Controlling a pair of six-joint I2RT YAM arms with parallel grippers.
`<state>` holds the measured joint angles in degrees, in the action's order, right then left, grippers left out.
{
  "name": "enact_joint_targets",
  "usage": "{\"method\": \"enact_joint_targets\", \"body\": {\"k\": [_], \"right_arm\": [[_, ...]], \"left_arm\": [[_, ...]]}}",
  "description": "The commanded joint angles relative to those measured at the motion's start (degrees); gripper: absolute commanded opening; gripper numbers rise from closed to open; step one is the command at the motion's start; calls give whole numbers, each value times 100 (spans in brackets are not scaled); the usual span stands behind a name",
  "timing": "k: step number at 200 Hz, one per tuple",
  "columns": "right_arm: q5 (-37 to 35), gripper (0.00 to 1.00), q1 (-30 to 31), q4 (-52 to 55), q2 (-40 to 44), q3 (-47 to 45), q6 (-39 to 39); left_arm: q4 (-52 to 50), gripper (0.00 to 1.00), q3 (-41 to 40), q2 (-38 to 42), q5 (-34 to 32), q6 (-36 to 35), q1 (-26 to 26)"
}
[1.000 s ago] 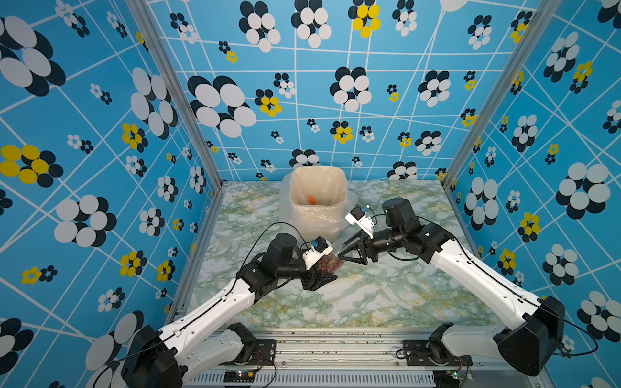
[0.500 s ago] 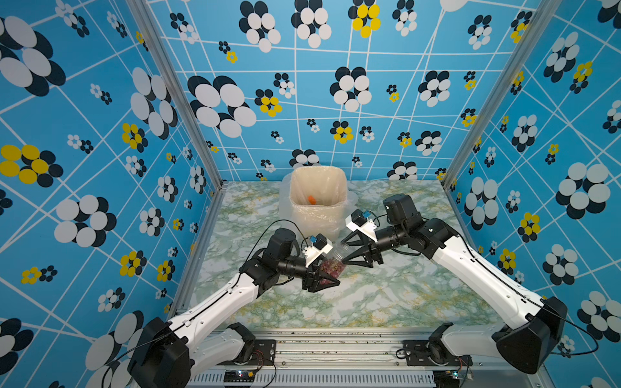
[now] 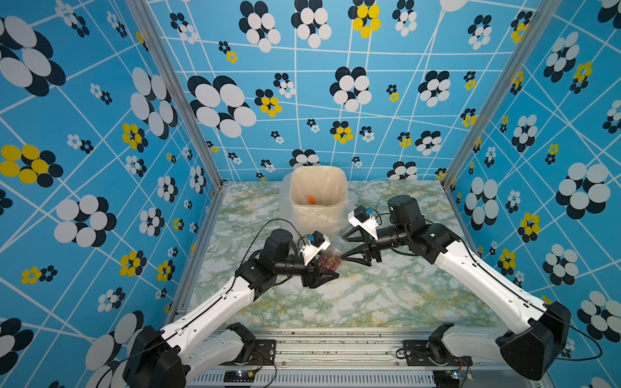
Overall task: Empty the moldy dried flower tea in the jars
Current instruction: Unscrew the lid from the jar.
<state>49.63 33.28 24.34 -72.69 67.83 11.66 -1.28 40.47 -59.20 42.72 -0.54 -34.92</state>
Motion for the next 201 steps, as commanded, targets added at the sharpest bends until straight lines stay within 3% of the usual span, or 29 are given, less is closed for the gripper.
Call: {"method": "enact_joint_targets", "body": {"k": [1, 21, 77, 120, 201], "right_arm": [[-198, 81, -32, -1155, 479, -304, -1626], [-367, 85, -32, -1162, 695, -305, -2437], [-1601, 92, -32, 462, 485, 502, -3744], [-1539, 90, -19, 1141, 0, 897, -4061], [-1489, 92, 301, 1121, -424, 978, -4103]], "left_arm": [[26, 6, 119, 208, -980, -273, 5], [-46, 5, 124, 265, -1355, -418, -37], [-333, 5, 172, 347, -2850, -1163, -546], [-397, 5, 214, 364, -3535, -1534, -889], [-610, 5, 359, 148, -3936, -1849, -1171]]}}
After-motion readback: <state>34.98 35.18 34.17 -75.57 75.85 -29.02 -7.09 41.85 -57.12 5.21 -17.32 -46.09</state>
